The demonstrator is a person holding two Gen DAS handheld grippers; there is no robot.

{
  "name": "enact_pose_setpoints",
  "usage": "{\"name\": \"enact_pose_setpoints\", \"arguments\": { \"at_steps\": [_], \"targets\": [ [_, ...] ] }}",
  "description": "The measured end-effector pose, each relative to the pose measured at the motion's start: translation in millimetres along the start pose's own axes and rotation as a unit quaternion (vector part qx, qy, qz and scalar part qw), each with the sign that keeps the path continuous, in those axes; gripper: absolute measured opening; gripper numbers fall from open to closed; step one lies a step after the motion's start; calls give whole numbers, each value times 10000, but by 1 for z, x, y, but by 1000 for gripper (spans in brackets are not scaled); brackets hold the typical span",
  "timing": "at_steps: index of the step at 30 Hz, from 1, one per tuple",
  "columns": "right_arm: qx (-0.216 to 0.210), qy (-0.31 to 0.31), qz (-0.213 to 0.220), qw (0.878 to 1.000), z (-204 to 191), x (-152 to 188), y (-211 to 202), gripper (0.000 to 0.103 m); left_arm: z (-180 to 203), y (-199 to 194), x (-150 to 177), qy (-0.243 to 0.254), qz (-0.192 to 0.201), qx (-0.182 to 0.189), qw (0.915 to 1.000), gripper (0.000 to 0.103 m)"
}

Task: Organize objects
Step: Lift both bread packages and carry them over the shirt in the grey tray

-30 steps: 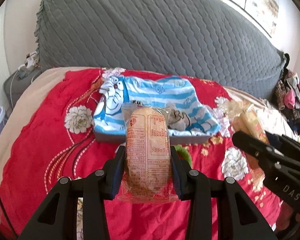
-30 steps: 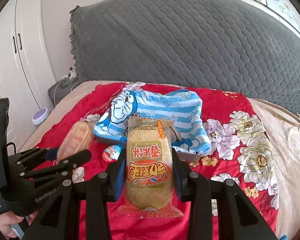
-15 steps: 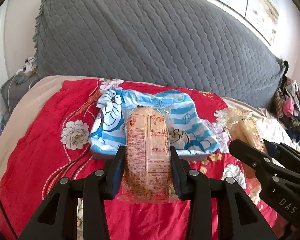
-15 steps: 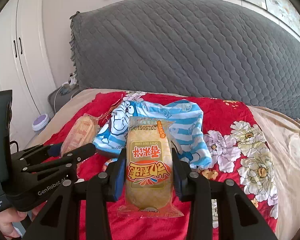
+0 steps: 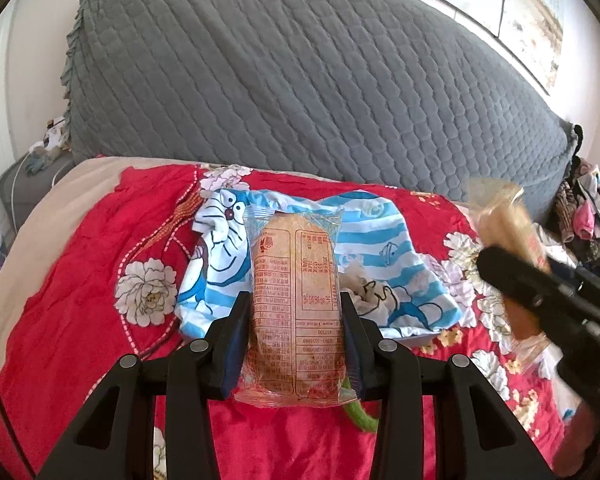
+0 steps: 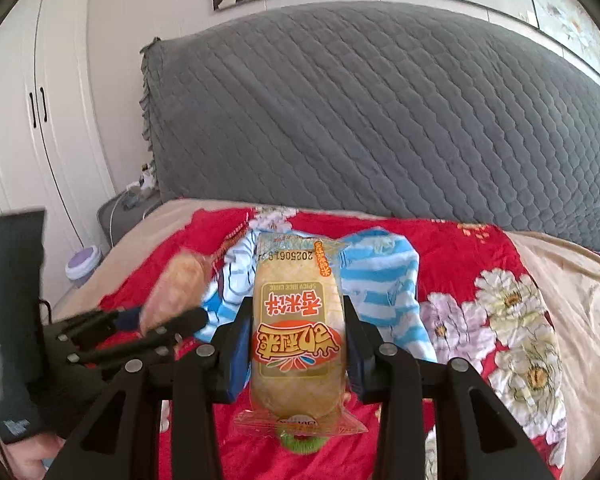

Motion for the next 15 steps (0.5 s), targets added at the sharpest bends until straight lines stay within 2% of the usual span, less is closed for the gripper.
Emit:
{"name": "enact_pose_setpoints", "arguments": {
  "at_steps": [6, 15],
  "targets": [
    [-10, 19, 175, 9998, 8, -8, 10, 40, -4, 20, -4, -16, 28, -51, 10000, 43],
    [40, 122, 111, 9999, 27, -6, 36, 40, -7, 44, -8, 29, 52, -150, 9999, 43]
  ]
}}
Point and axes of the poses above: each gripper's, at about its wrist camera, not at the fingertips, and y roughly the way its jaws point, z to its right, x to its underside, the point moved 4 cm from there along y, roughly the way its jaws point, and after that the axes turned 1 degree about -z, right-handed, at the moved point
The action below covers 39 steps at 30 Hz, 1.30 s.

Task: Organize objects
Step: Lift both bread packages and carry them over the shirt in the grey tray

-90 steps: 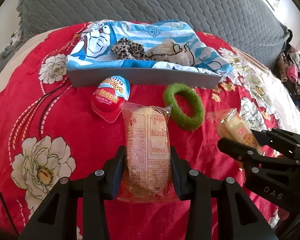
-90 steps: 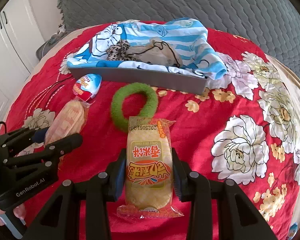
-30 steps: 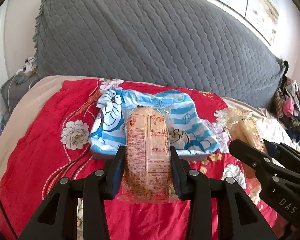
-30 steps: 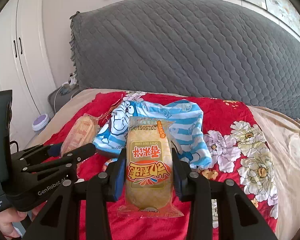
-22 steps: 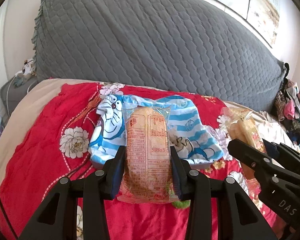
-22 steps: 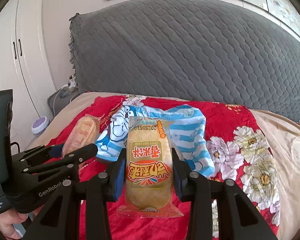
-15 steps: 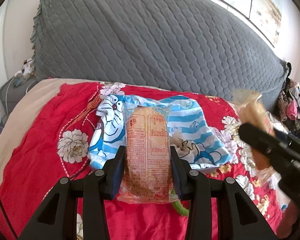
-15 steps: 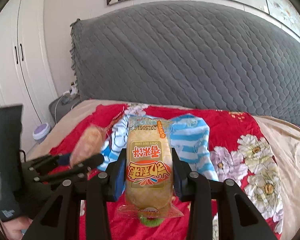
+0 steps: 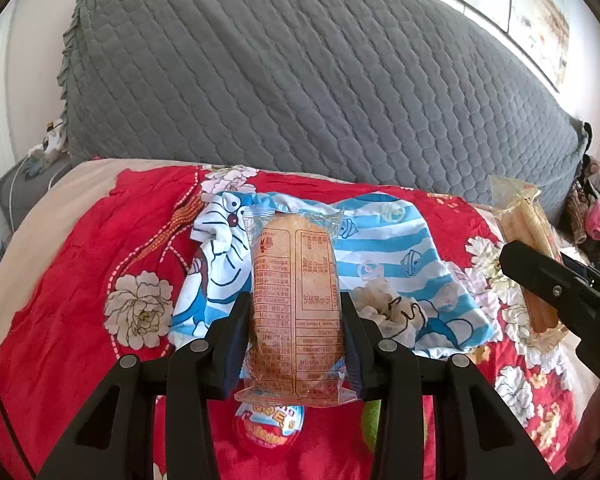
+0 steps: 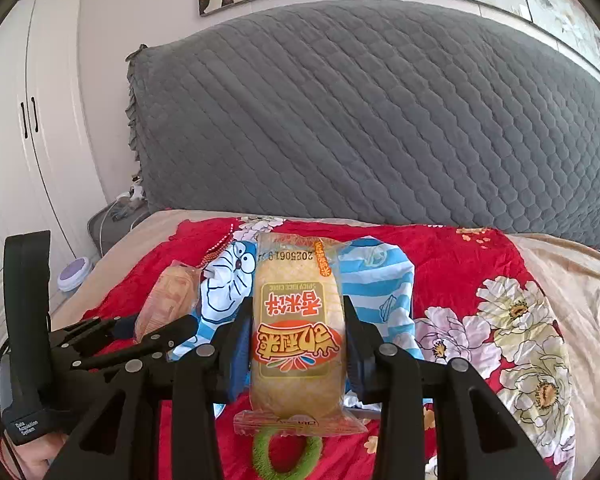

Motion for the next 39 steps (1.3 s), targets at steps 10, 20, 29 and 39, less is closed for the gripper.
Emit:
{"name": "enact_pose_setpoints", "arguments": {
  "at_steps": [10, 20, 29, 39],
  "targets": [
    [19, 29, -25, 10000, 10, 5, 31, 40, -3, 21, -4, 7, 30, 16, 10000, 43],
    [45, 73, 80, 9999, 13, 3, 61, 40, -10, 47, -9, 41, -9, -43, 10000, 43],
    [57, 233, 16, 9997, 22, 15, 91, 40, -14, 70, -8, 9, -24, -106, 9999, 43],
    [46, 220, -72, 9997, 28, 25, 104, 40, -9, 90, -3, -14, -74, -81, 9999, 43]
  ]
}}
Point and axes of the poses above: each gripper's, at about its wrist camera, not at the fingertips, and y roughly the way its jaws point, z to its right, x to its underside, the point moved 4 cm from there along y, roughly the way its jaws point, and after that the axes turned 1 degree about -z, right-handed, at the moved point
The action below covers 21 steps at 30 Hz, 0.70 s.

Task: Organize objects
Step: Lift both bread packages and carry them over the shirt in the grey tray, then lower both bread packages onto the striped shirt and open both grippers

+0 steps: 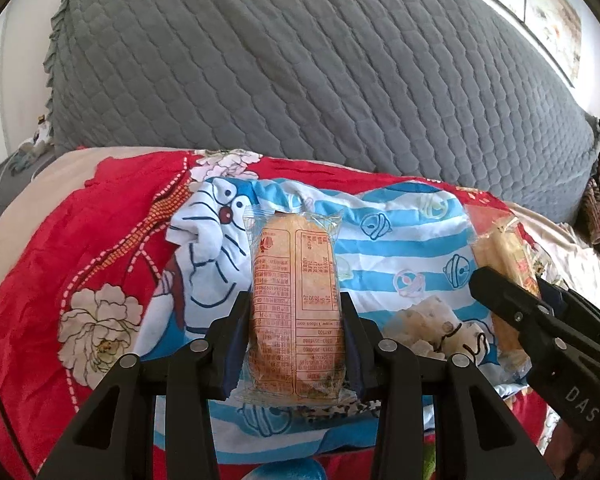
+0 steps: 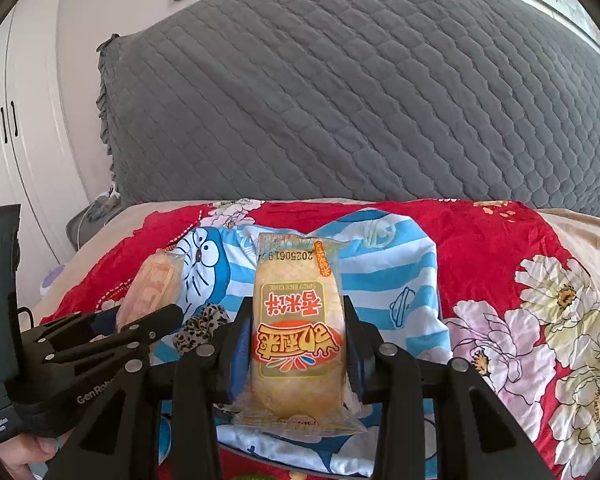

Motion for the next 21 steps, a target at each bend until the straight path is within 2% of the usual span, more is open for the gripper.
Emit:
{"name": "enact_pose_setpoints", "arguments": {
  "at_steps": [21],
  "targets": [
    [38, -36, -186, 9998, 4, 14, 30, 40, 10, 26, 12, 128, -170, 41, 9998, 43]
  ]
}}
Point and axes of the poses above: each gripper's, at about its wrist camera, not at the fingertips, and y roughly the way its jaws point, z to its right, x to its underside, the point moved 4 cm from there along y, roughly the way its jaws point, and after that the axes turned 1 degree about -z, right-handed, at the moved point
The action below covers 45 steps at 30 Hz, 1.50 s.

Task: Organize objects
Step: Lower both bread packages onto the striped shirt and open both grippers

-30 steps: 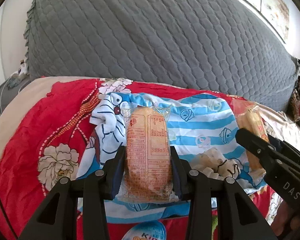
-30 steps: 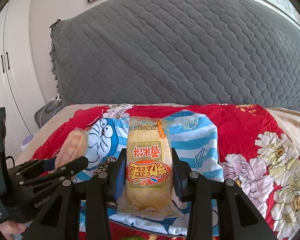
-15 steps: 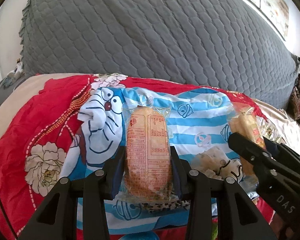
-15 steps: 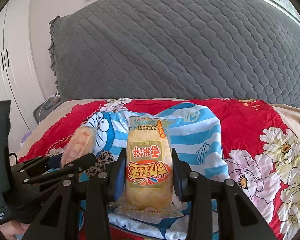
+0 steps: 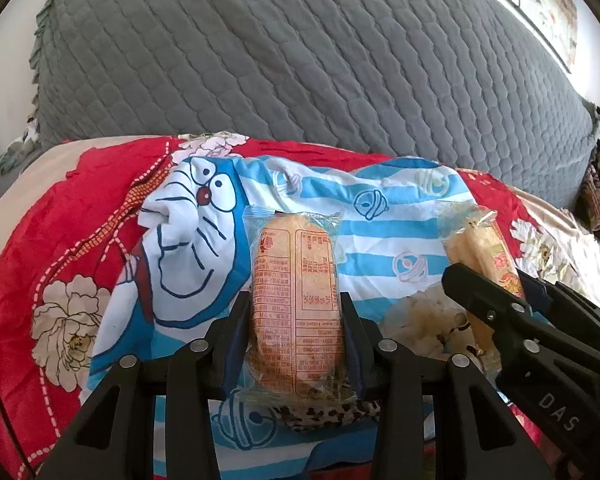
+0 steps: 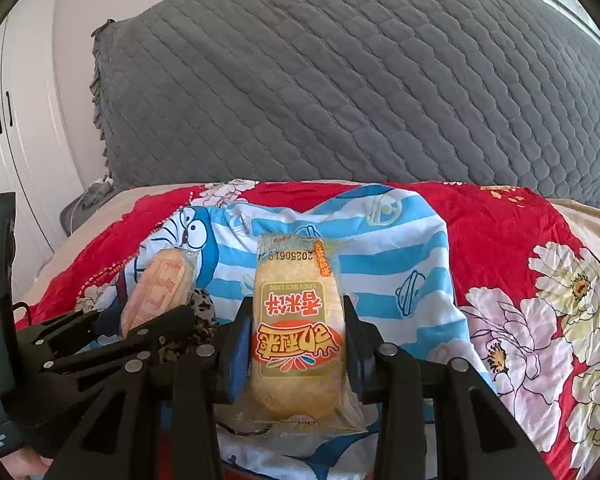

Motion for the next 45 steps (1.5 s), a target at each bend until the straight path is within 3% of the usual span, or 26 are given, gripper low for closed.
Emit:
{"name": "enact_pose_setpoints", "arguments": {
  "at_steps": [45],
  "targets": [
    [363, 124, -714, 9967, 14, 17, 30, 41, 11, 22, 5, 235, -345, -123, 9991, 43]
  ]
}}
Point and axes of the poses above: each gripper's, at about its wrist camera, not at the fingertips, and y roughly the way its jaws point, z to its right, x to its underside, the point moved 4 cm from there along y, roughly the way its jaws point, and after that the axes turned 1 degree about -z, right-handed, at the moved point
